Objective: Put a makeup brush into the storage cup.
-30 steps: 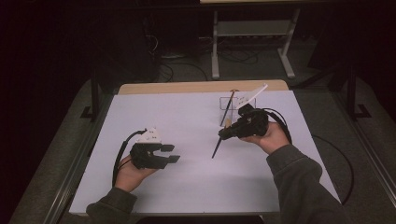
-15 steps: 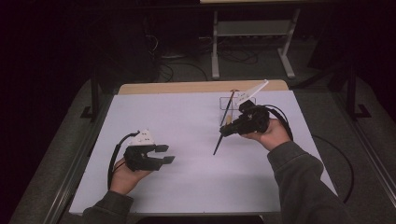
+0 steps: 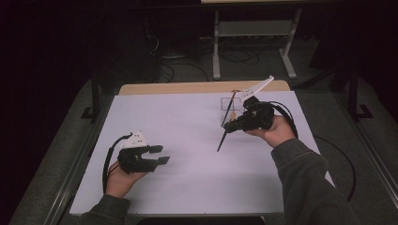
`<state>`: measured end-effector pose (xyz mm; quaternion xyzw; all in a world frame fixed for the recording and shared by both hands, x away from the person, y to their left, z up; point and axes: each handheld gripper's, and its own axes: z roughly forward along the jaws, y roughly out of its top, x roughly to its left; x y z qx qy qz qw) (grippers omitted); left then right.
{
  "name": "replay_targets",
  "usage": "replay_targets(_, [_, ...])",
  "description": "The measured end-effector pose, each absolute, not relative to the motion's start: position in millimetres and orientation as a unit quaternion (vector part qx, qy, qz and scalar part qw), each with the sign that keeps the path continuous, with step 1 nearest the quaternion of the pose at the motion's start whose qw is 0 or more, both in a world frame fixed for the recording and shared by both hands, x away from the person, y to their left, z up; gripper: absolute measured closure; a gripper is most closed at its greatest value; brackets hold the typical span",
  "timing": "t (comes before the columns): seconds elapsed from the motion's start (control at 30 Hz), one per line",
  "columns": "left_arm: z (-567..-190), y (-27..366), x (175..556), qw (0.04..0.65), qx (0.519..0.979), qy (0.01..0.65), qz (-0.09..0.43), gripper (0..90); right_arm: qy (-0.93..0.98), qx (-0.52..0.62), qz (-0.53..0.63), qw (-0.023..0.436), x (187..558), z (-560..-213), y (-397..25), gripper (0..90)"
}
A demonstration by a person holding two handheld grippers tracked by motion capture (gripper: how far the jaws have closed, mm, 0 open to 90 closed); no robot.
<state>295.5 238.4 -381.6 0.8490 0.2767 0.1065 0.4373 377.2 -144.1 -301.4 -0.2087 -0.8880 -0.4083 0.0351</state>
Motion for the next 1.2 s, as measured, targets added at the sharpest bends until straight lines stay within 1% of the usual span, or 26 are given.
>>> replay_targets(0.6, [-385.1,243.1,294.4,0.432,0.848,0.287,0.11,44.9,-0.889,-0.218,-0.403,0.024,384.5,-291.1,-152.3,82.5])
replay_targets(1.2, [-385.3,244.6,294.5,0.432,0.849,0.282,0.114,42.4,-0.888,-0.222,-0.402,0.01,390.0,-281.1,-159.8,82.5])
